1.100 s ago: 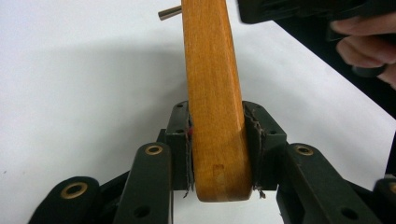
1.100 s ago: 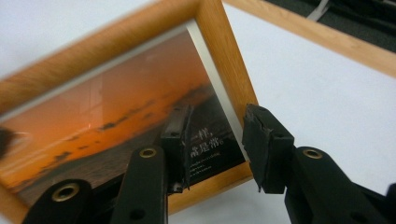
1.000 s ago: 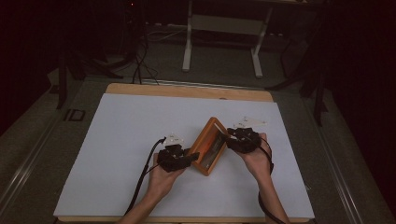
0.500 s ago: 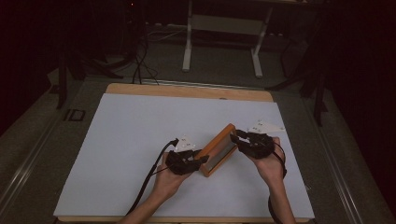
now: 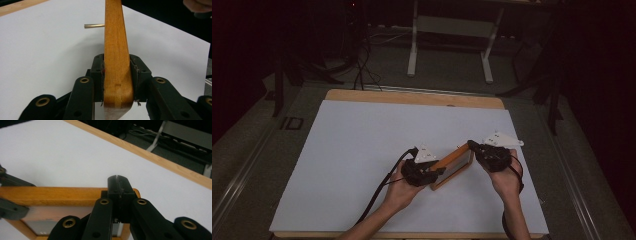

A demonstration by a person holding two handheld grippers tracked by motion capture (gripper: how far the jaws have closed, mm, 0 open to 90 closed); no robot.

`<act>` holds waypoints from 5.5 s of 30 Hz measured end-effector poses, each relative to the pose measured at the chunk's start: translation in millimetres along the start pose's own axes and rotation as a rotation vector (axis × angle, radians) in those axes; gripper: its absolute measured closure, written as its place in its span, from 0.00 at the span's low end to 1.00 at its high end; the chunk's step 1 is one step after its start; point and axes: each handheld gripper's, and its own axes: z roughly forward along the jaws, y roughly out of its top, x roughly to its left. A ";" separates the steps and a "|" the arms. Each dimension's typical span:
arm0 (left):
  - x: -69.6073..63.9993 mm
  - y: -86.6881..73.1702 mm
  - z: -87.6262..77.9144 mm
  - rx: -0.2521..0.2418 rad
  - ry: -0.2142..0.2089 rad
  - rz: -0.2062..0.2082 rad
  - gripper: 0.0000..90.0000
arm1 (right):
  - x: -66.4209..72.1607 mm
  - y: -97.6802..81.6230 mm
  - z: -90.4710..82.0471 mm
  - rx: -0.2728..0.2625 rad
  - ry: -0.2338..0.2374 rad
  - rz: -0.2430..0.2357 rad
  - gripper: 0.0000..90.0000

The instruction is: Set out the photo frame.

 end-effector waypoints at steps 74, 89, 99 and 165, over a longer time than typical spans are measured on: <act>37.5 -7.2 -53.9 0.005 -0.115 0.003 0.77 | 5.5 4.8 0.2 -0.021 0.267 -0.104 0.59; 31.6 2.4 -72.1 0.030 -0.180 0.169 0.77 | 27.5 8.9 14.4 -0.032 0.474 -0.198 0.33; 38.4 0.5 -76.6 0.014 -0.231 0.210 0.76 | 38.9 9.2 19.0 -0.007 0.580 -0.259 0.50; 50.9 -35.3 -13.9 -0.028 -0.237 0.001 0.64 | 5.7 -11.3 -0.4 -0.014 0.566 -0.263 0.76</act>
